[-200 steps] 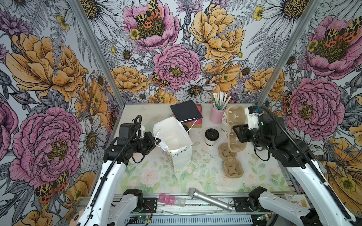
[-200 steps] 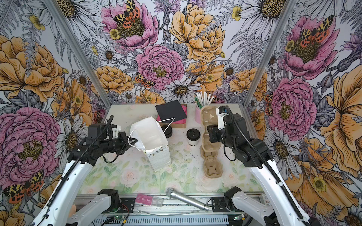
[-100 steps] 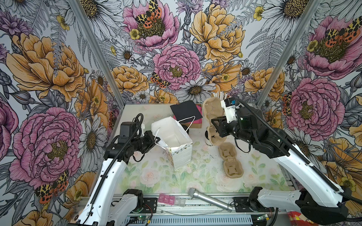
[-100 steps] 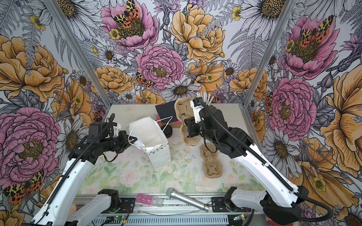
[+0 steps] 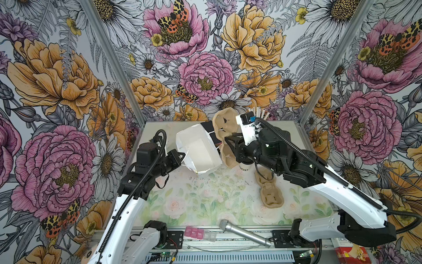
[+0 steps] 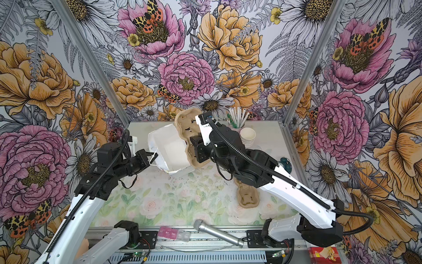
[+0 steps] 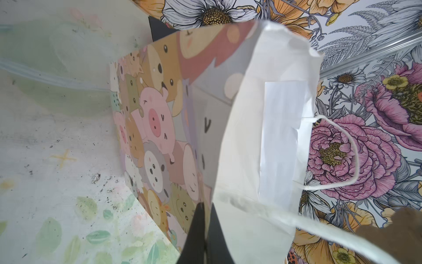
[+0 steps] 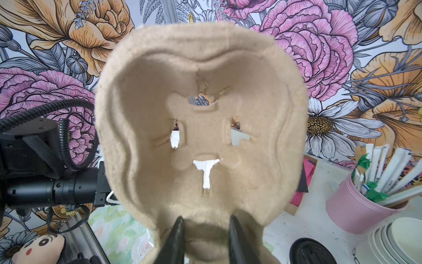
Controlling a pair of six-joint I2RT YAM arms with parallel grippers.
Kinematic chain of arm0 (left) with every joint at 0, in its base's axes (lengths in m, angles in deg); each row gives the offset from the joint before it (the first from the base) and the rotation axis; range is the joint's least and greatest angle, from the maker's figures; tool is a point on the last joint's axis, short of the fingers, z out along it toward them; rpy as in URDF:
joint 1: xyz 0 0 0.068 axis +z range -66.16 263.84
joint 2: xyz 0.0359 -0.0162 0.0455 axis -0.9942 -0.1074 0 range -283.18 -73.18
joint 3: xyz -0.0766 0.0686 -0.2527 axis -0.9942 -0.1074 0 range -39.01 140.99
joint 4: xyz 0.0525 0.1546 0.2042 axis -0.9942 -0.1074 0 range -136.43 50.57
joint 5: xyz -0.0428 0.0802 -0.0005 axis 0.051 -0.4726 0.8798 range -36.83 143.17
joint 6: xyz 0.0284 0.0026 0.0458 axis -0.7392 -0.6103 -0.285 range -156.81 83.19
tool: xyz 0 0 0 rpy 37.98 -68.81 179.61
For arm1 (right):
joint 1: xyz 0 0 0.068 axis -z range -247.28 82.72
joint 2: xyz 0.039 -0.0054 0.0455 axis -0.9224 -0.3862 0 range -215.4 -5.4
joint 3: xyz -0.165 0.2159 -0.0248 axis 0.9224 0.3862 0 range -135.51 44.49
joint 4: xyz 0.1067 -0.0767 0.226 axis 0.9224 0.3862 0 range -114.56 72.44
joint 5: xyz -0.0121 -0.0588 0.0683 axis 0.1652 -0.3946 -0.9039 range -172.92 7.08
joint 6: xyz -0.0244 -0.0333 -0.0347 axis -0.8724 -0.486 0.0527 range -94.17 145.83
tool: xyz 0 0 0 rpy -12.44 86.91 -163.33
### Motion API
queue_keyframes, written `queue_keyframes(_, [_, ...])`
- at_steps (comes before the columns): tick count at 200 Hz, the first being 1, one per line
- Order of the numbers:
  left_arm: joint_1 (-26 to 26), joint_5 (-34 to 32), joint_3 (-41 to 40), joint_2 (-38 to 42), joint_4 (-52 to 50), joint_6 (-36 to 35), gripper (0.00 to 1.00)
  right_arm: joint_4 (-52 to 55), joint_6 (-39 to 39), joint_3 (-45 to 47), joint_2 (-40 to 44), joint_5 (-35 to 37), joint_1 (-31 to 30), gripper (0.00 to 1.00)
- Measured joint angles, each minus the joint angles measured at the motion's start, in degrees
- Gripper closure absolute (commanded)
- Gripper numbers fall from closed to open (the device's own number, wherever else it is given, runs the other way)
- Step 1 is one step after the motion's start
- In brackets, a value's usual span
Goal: Pack a coffee takeout order
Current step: Pick up the takeout bag from the center of the table, then place the cup tray in the takeout bag.
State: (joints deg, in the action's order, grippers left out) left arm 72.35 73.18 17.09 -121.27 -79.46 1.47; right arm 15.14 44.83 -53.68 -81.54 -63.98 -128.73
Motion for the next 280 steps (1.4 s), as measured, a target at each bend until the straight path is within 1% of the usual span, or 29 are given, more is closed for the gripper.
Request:
queue_keyframes(50, [-4.83, -6.38, -4.55, 4.28, 2.19, -3.32, 1.00, -3.06, -0.44, -1.60, -3.82, 1.88, -3.89, 0.78])
queue_keyframes(87, [-6.80, -10.14, -7.26, 6.45, 4.98, -4.20, 1.00, -3.98, -0.59, -3.74, -5.46, 3.80, -5.99, 0.78])
queue_keyframes(127, [-8.76, -12.83, -8.76, 6.49, 6.62, -4.17, 1.00, -5.11, -0.44, -5.99, -6.91, 5.90, -8.55, 0.78])
queue_keyframes(162, [-10.34, -13.90, -9.94, 6.51, 8.55, -3.96, 1.00, -6.80, -0.07, -6.08, -7.87, 8.46, -10.67, 0.78])
queue_keyframes(229, [-10.71, -14.32, -11.67, 7.13, 10.73, -3.52, 1.00, -12.94, 0.72, 1.60, -10.32, 13.27, -10.84, 0.81])
queue_keyframes(280, [-10.80, -14.32, -12.68, 8.28, 11.67, -2.14, 1.00, -14.60, 5.70, 6.73, -10.71, 15.76, -10.05, 0.82])
